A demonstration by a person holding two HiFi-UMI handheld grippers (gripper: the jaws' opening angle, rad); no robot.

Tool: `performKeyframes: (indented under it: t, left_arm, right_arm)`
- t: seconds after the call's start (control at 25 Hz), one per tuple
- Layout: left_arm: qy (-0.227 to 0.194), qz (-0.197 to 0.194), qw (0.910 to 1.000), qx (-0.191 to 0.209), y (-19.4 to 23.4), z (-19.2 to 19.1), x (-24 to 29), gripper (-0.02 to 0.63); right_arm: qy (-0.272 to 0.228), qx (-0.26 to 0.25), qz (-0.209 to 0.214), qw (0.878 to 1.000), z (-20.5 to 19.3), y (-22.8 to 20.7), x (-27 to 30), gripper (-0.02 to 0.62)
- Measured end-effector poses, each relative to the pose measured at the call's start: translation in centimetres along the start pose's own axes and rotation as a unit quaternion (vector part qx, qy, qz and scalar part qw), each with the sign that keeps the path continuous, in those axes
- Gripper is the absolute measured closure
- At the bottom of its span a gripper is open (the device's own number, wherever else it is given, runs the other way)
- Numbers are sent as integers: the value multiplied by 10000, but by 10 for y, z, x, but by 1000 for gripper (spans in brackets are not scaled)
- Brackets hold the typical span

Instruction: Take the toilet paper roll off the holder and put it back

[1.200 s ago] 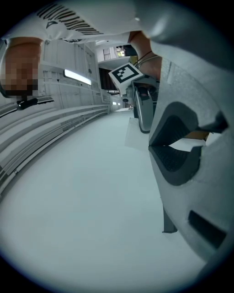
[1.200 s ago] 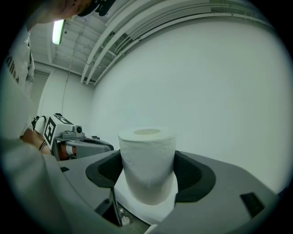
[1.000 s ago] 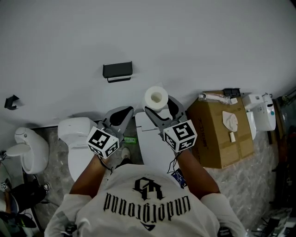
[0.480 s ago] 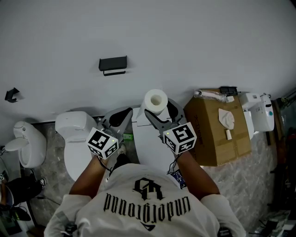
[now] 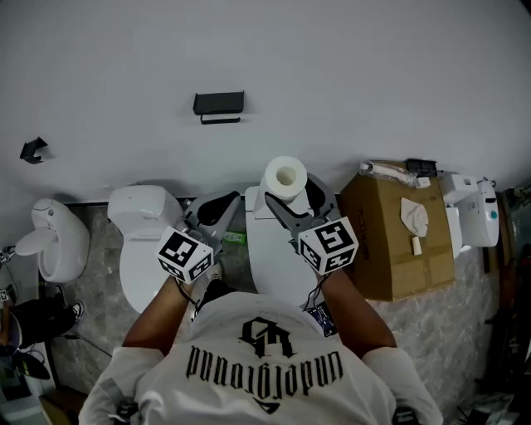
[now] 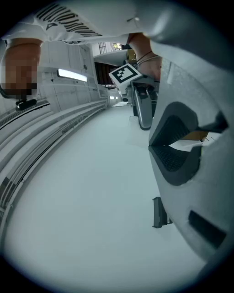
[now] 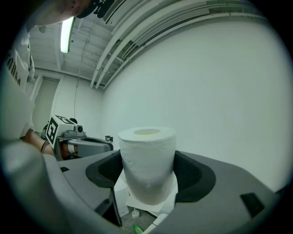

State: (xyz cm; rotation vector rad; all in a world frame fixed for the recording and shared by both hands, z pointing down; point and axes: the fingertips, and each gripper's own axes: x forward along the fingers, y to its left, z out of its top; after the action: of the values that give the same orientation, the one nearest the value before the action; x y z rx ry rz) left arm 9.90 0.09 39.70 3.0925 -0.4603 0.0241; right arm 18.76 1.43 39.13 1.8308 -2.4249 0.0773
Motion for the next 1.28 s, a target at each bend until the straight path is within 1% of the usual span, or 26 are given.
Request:
performKeyframes:
  t: [0.12, 0.32, 0.48, 0.6, 0.8, 1.0, 1.28]
  left_arm:
    - [-23, 74, 10000, 7, 16, 3, -5, 592]
    - [-87, 61, 9999, 45, 44, 10, -14, 592]
    - [-82, 69, 9999, 69, 80, 13, -26, 592]
    - [-54, 90, 9999, 64, 114, 12, -33, 592]
    - [-94, -87, 9999, 88, 160, 17, -43, 592]
    - [-126, -337, 9993, 101, 198, 22, -53, 592]
    - [-170, -428, 9989, 22, 252, 16, -77, 592]
  right_arm:
    - [-10, 14, 37, 10000, 3, 5, 12, 276]
    - [-27, -48, 50, 10000, 10, 13, 37, 276]
    - [10, -58, -23, 10000, 14, 22, 66, 276]
    - [49, -76, -121, 9999, 16, 28, 92, 276]
    - [39, -78, -361, 9993, 25, 36, 133, 276]
    - [52, -37, -627, 9980, 31, 41, 169, 276]
    - [29, 1, -901, 9959, 34, 56, 212, 276]
